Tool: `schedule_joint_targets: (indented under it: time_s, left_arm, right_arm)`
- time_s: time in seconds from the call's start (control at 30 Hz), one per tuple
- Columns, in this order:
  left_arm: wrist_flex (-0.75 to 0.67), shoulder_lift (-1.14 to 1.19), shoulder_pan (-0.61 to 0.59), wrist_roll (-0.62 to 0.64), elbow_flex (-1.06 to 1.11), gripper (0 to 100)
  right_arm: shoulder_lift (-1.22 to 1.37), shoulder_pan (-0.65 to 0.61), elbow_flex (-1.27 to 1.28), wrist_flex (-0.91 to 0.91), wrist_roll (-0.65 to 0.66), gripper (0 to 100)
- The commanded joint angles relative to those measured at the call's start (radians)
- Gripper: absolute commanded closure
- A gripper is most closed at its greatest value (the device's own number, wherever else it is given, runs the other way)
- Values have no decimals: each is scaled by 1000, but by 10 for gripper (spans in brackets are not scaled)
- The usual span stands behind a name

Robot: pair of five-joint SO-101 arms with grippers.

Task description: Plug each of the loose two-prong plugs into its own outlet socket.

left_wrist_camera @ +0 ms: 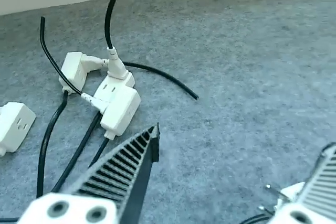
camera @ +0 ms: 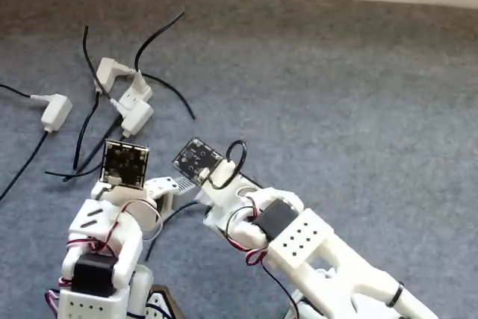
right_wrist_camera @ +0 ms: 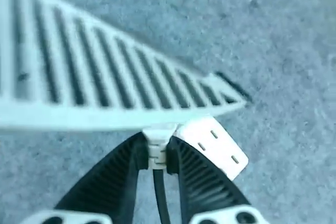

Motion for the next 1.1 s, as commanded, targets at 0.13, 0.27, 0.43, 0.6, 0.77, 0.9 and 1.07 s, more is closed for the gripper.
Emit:
schedule_joint_targets:
  time_s: [0.13,0.27,0.43,0.6,0.77,0.9,1.07]
  left_arm:
    - [-3,1,4,-41,81,564]
    - [-3,1,-5,-64,97,564]
    - [-3,1,-4,-64,105,564]
    - [-3,1,-4,-64,105,564]
    - [-3,-1,-13,-64,104,565]
    - [-31,-1,-122,-57,90,565]
    - [-68,-1,-147,-43,110,565]
  right_arm:
    - [-79,-10,-168,159,-3,991]
    - [-99,45,-294,249,20,991]
    - [-65,50,-427,326,25,991]
    - [4,50,-466,326,26,991]
    - [50,50,-472,328,55,991]
    - [81,117,-503,395,181,991]
    - [202,222,-679,513,379,991]
